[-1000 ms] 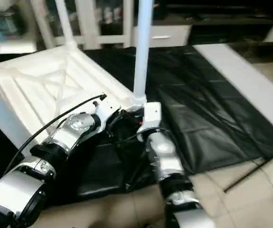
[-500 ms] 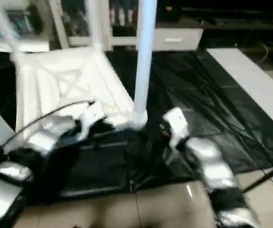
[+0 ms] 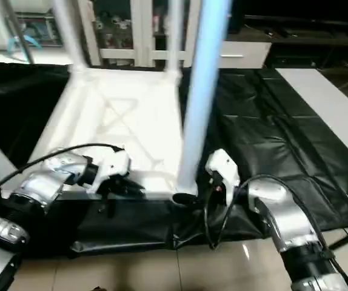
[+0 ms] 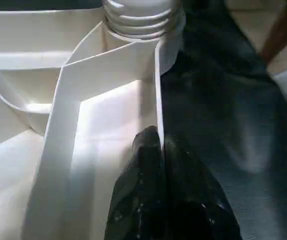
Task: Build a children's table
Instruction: Rotate leg to tighten
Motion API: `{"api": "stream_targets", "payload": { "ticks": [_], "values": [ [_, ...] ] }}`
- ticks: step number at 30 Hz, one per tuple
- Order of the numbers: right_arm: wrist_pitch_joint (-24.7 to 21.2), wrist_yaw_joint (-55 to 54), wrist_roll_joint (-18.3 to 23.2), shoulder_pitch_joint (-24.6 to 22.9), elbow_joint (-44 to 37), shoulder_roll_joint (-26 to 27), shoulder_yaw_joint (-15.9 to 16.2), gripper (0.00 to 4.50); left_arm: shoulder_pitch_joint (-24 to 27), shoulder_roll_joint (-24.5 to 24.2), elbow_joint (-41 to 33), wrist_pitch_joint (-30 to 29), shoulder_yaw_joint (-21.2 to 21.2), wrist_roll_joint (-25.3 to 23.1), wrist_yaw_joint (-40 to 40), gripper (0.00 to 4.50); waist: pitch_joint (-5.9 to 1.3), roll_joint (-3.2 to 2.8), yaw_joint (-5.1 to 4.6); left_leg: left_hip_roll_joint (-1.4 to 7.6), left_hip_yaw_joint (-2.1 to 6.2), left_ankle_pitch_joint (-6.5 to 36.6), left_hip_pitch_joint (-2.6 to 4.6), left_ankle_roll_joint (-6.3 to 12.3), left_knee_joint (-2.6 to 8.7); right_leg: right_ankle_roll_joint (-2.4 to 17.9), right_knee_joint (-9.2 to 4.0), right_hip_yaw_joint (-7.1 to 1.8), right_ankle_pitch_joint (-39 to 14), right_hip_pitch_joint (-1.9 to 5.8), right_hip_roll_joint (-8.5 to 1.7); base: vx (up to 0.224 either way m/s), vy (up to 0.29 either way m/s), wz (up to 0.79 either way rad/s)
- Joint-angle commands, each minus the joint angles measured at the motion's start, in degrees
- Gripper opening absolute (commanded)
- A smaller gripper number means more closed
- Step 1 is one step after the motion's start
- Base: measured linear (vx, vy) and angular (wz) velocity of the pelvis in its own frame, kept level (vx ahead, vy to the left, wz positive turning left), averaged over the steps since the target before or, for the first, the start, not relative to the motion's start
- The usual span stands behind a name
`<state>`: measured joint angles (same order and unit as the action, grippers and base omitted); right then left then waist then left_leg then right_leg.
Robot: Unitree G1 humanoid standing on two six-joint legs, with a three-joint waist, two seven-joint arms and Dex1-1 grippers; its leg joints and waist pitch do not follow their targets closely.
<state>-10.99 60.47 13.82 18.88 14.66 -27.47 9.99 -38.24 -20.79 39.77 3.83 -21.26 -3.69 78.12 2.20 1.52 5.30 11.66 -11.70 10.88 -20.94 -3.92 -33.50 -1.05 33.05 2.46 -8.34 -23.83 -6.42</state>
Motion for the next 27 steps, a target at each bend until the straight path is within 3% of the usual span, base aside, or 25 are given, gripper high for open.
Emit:
{"api": "stream_targets", "payload": {
  "ticks": [1,3,10,20,27],
  "values": [
    [0.2,0.5,-1.2,1.4,2.0,0.2,0.7,4.43,1.7,0.8,0.9,-0.2,-4.4,-2.5,2.1,0.0,-3.05,0.34,-0.47,1.67,0.25,17.1,1.37,1.03,4.54,12.9,-3.18,-1.42,-15.2,1.7,-1.35,0.0,0.0,0.0],
    [0.8,2.1,-2.2,2.6,3.9,0.2,1.8,4.43,1.8,0.6,0.5,-0.5,-4.4,-2.6,2.2,0.0,-3.12,0.41,-0.67,1.57,0.42,17.3,0.94,0.76,4.59,12.2,-3.12,-1.38,-16.3,2.05,-1.47,0.0,0.0,0.0],
    [1.7,5.4,-3.0,2.8,4.8,-1.6,3.6,3.78,2.1,0.0,-0.5,-1.2,-4.3,-3.4,1.3,0.0,-3.15,0.74,-0.62,1.63,0.43,16.4,0.86,1.3,4.51,11.7,-3.14,-1.39,-16.6,2.09,-1.49,0.0,0.0,0.0],
    [2.7,5.8,-3.3,3.7,7.4,-0.6,2.9,2.84,2.7,-0.3,-1.2,-1.7,-4.3,-3.5,1.5,0.0,-3.24,0.59,-0.63,1.63,0.4,15.9,0.84,1.49,4.43,12.5,-2.93,-1.34,-15.1,2.16,-1.38,0.0,0.0,0.0],
    [3.0,6.1,-3.1,3.7,8.6,-0.3,2.9,2.71,2.8,-0.5,-1.3,-2.1,-4.6,-3.7,2.0,0.0,-3.25,0.61,-0.69,1.6,0.37,16.1,0.81,1.46,4.41,12.7,-2.94,-1.32,-15.2,2.17,-1.35,0.0,0.0,0.0]
  ]
}}
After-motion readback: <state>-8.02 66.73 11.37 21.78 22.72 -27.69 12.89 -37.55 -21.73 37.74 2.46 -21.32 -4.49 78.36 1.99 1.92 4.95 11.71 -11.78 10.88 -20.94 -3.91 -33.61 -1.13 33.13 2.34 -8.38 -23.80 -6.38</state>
